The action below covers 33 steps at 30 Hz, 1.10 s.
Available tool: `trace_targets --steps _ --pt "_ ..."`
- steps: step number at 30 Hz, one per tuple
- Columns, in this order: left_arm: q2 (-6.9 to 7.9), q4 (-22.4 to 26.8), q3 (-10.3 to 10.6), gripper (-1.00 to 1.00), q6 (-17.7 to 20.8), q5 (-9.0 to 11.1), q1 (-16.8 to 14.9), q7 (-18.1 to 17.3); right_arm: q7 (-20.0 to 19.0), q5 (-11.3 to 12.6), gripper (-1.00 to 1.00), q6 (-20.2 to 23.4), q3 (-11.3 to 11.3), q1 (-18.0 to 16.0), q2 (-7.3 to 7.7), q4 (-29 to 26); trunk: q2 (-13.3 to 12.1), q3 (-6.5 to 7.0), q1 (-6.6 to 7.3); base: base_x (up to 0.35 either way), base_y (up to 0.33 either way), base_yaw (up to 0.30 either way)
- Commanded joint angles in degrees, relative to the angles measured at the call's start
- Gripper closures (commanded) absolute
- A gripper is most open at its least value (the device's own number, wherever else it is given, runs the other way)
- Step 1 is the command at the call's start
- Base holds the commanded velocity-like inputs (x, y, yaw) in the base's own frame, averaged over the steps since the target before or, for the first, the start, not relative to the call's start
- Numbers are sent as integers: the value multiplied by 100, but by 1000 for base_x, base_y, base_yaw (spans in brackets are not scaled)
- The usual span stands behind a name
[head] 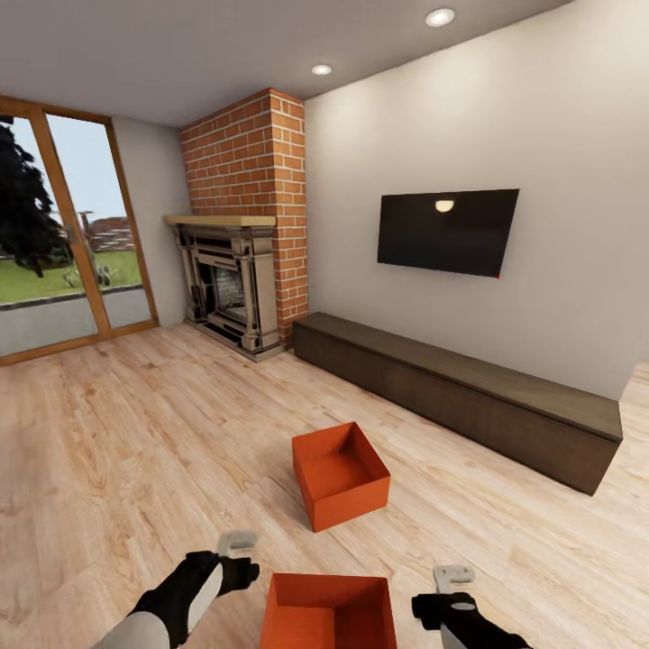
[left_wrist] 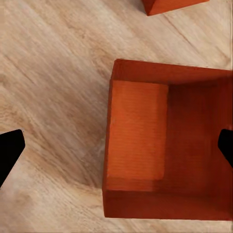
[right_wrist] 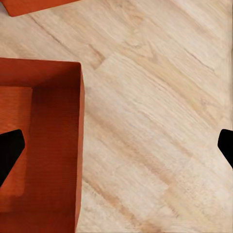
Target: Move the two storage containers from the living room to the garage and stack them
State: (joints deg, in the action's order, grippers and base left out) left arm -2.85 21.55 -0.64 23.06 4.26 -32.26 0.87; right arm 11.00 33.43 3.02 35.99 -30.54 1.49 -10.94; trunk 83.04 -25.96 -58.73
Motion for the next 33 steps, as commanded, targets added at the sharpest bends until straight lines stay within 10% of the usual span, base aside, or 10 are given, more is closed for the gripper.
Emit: trace_targets --steps 1,6,14,33 --pt "-22 -122 -6 -100 27 37 -106 9 39 46 -100 10 48 -25 4 -10 4 -7 0 0 0 0" --pt "-72 -484 15 -100 -276 -71 -294 32 285 290 -100 -165 48 -56 -5 4 4 -7 0 0 0 0" --pt "-346 -808 39 -100 -751 -1113 -307 26 489 356 -100 -364 48 -58 -208 30 4 -7 0 0 0 0" --pt "-563 -723 -7 -100 -978 -1147 -307 226 489 358 -100 -287 48 -58 -185 -40 4 -7 0 0 0 0"
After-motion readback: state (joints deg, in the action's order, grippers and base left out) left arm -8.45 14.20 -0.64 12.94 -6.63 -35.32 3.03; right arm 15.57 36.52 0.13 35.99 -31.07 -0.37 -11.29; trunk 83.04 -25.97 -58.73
